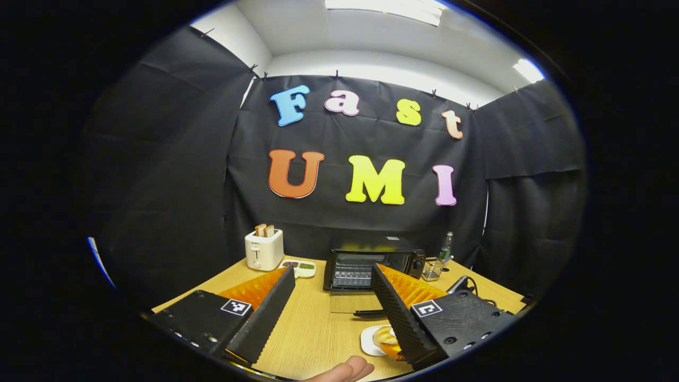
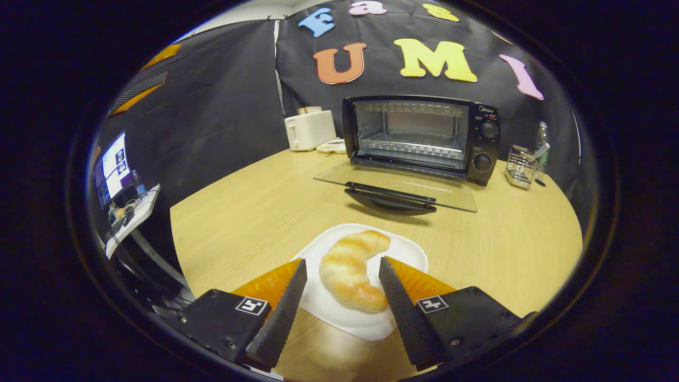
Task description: Open the electric oven with the left hand, put the food in, and close the electric oven.
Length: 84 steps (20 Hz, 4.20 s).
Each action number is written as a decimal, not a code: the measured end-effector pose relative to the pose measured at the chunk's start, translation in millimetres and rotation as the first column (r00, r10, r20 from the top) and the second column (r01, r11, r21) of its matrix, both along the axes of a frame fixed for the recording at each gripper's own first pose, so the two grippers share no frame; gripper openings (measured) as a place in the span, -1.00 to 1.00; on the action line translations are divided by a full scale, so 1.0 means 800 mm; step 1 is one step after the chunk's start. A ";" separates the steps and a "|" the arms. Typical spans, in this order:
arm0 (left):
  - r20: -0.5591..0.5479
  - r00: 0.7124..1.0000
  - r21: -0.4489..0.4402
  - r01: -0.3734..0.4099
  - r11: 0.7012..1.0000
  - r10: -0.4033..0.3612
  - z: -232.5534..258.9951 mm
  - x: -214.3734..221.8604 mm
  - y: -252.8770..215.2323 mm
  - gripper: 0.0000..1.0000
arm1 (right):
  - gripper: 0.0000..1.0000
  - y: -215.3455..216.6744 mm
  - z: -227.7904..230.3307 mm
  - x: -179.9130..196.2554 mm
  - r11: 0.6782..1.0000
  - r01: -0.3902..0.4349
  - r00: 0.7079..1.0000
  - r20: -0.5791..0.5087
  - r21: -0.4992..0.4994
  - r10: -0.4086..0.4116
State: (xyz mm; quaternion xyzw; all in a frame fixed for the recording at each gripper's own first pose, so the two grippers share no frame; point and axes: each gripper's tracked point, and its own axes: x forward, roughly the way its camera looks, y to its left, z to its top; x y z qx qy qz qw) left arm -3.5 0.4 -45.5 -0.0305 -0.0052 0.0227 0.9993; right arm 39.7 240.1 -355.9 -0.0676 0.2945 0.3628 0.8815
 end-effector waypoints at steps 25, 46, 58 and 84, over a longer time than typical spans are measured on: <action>0.019 0.997 -0.005 0.070 0.998 -0.069 0.011 0.009 -0.009 0.88 | -0.08 0.038 0.074 0.014 0.998 -0.064 0.995 0.071 0.027 0.062; 0.005 0.992 0.039 0.128 0.991 -0.128 0.035 0.015 -0.029 0.87 | -0.08 0.076 0.133 0.323 0.734 0.463 0.883 -0.187 0.496 -0.431; -0.038 0.990 0.050 0.135 0.990 -0.133 0.017 0.041 -0.041 0.89 | -0.08 0.075 0.127 0.460 0.712 0.540 0.806 -0.032 0.449 -0.591; -0.047 0.991 0.056 0.126 0.990 -0.124 0.010 0.029 -0.034 0.87 | 0.98 0.071 0.119 0.411 0.582 0.588 0.729 -0.057 0.561 -0.682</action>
